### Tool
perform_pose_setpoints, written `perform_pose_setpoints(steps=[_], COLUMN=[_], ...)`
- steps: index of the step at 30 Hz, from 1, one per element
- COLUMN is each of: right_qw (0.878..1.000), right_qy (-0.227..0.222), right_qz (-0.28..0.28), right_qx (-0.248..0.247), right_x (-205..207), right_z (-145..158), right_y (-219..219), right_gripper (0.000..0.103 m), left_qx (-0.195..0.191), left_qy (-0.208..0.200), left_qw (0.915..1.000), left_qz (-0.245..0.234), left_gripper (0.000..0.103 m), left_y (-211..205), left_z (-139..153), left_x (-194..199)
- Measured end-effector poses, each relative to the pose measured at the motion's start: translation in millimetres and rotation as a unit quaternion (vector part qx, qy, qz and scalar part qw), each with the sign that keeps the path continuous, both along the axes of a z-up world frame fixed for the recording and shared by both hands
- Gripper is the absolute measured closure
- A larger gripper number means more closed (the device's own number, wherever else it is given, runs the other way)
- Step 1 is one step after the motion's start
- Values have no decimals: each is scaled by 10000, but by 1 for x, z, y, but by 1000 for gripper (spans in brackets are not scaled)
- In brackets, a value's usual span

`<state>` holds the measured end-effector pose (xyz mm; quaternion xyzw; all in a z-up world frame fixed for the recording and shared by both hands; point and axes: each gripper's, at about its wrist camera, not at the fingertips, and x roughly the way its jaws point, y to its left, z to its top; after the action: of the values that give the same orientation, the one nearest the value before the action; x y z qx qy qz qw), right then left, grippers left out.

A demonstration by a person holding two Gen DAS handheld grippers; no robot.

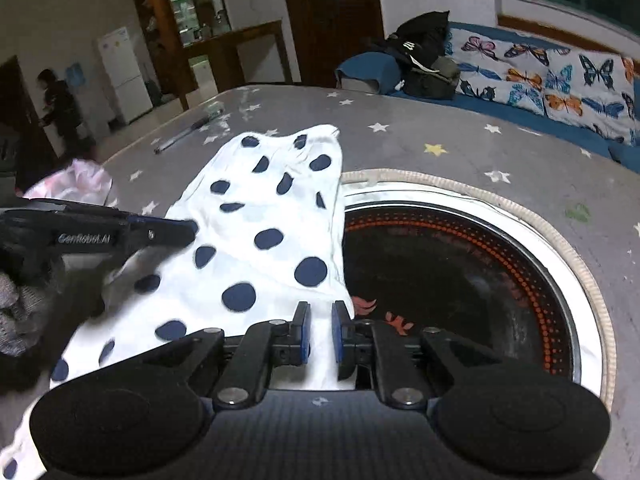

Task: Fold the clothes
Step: 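Fold the garment's end over with the right gripper toward the left gripper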

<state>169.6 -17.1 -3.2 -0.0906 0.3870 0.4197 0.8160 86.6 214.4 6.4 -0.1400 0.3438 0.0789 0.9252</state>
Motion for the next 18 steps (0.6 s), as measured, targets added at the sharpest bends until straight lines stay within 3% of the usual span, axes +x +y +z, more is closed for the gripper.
perform_pose_setpoints(steps=[6,9,11,12,15,18], right_qw=[9996,9994,9992,9991,9990,9988], right_qy=[-117,-130,-131,-142,-131,-138], right_qz=[212,295,339,363,400,443], right_qx=[-133,-159,-169,-176,-151,-140], right_x=[-3,-3,-3,-4,-5,-5], right_z=[-3,-2,-2,-2,-2,-1], right_y=[4,6,6,6,5,7], right_gripper=[90,84,82,81,75,73], left_qx=[379,512,513,486,332,317], left_qy=[46,26,-41,-96,-237,-95], left_qw=[9987,9978,9977,9978,9987,9992], left_qz=[348,416,449,437,316,221], left_gripper=[89,86,66,62,60,60], left_y=[24,32,36,37,41,41], left_z=[-3,-6,-4,-2,0,-4], left_x=[36,50,54,55,57,65])
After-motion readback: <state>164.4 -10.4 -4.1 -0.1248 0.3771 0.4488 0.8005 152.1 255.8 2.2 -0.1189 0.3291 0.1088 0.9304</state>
